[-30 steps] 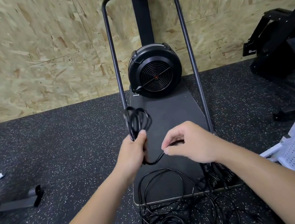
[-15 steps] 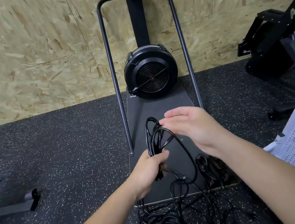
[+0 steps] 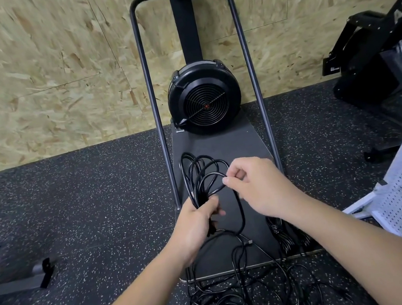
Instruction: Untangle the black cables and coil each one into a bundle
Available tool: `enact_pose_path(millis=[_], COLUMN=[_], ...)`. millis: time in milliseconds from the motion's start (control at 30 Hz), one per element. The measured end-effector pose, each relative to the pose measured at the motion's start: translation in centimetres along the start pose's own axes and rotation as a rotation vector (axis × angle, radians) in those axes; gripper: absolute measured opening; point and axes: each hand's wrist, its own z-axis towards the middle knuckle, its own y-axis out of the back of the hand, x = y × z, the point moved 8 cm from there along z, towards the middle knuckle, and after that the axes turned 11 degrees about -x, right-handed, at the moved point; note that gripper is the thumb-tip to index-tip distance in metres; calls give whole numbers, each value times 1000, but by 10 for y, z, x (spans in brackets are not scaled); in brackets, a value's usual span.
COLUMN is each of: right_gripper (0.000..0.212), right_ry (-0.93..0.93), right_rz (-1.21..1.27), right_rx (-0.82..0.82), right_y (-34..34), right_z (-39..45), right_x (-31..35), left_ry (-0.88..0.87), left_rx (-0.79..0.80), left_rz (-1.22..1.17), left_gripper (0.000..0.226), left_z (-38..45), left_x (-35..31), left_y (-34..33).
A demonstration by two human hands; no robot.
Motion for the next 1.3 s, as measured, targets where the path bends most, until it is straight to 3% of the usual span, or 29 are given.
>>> enact_pose_path(millis=[167,267,367,533,600,633,700,733,800,900,967,1167,1300], right_gripper=[21,28,28,4,33,52,78,83,71,35,28,49,56], right_ry=[-85,-124,-96,158,161,57,-228,-320,-377,-347,-334,-335,-305], right_rz=[222,236,203,90,12,18,168,317,607,801,826,659,483], right_rx=[-42,-89,-107,-232,-269,-223,22,179,350,353,352,245,158], right_y=[13,15,18,33,37,35,15,-2,-20,-17,-16,-15,-3], right_z=[9,17,15,12,12,13,8,1,-10,-8,-6,-4,-2], right_x=[3,-10,-10,11,8,-1,-16,-18,-10,-2,0,-1,1], left_ry=[-213,-177,-127,-136,-160,-167,-145,-134,-138,-170,-152,-71,43], left_rx=[217,335,373,368,321,304,299,305,305,305,305,395,407], left_rz=[232,239,183,133,145,136,72,59,102,158,152,8,-78], left_gripper=[24,21,32,19,24,27,28,27,29,35,34,26,54], left_z=[-11,-26,-37,-37,-34,-33,-32,-32,-32,-34,-33,-38,-38], left_x=[-12,-6,-6,-14,-15,-15,-12,-10,-9,-15,-17,-16,-13], left_y=[-20,-39,-49,-48,-44,-41,-39,-39,-39,-39,-37,-41,-42])
